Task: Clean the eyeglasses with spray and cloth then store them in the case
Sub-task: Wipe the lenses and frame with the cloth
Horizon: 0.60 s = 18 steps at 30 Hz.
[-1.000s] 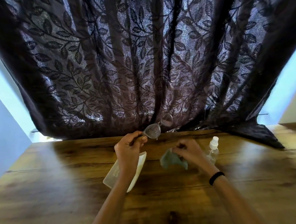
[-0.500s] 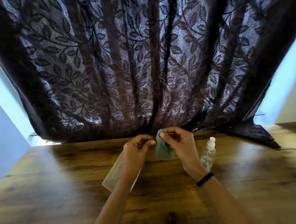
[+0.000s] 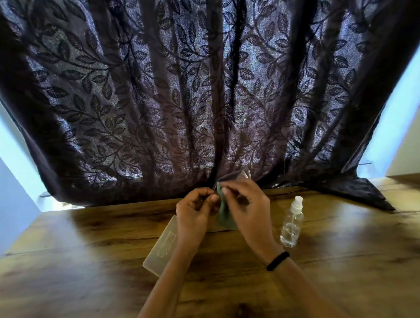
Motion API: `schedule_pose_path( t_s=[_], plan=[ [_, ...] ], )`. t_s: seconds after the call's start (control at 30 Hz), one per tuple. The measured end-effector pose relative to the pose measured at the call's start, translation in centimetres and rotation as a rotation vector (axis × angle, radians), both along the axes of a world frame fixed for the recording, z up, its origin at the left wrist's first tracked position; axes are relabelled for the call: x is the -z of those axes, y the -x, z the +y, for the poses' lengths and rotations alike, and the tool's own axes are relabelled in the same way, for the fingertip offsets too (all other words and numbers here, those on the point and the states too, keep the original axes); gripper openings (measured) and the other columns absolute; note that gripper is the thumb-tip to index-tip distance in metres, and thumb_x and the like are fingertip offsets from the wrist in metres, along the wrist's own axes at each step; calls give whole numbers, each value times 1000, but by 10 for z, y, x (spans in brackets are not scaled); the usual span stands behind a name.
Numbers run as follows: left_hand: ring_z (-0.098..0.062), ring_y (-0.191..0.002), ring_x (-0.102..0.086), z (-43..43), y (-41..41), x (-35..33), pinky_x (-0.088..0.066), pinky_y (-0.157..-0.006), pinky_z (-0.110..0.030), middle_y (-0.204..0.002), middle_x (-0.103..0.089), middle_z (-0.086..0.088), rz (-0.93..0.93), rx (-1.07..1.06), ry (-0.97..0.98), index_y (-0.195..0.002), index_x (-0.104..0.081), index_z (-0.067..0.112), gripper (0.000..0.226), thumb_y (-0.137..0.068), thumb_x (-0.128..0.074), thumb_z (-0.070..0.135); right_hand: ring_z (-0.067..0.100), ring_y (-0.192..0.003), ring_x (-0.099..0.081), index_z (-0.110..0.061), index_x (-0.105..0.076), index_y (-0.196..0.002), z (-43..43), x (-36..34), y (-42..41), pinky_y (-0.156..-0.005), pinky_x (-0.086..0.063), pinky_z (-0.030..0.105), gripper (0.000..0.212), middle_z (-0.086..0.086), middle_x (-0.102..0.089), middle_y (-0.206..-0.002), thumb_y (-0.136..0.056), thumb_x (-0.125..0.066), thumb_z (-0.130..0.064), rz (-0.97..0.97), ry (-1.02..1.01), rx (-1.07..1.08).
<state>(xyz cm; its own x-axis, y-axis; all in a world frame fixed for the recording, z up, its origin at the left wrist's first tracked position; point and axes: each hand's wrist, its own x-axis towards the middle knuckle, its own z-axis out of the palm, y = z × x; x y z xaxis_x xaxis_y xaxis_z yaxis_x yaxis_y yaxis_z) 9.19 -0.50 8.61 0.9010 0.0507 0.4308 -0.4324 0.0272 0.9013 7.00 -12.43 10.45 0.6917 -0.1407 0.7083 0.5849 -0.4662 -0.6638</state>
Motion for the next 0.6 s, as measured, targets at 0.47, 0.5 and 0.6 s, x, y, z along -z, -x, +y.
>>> schedule_pose_path(
  t_s=[0.47,0.5,0.6],
  plan=[
    [-4,-41,-53,-1,11,-20,-46,-45,-16,-53,-64,9,1,7,134,-77,-61,11,19,-84,-53,-5,21,-91,-60,-2,-65,-105,-13,-10,-3,-79,-54,29,22,10,-62,-98,-84,-62,-4,-34,67,71],
    [-4,-42,-53,-2,12,-21,-46,-45,-16,-53,-64,8,7,11,155,-77,-61,10,18,-84,-53,-5,20,-91,-59,-3,-66,-106,-10,-10,0,-80,-53,27,23,10,-62,-98,-84,-62,-4,-54,90,65],
    [-5,-44,-52,-3,12,-23,-47,-46,-17,-50,-62,5,28,30,208,-79,-61,7,16,-85,-52,-4,10,-96,-53,-7,-65,-108,3,-6,11,-84,-47,19,24,6,-61,-99,-84,-61,-7,-107,164,18]
  ],
)
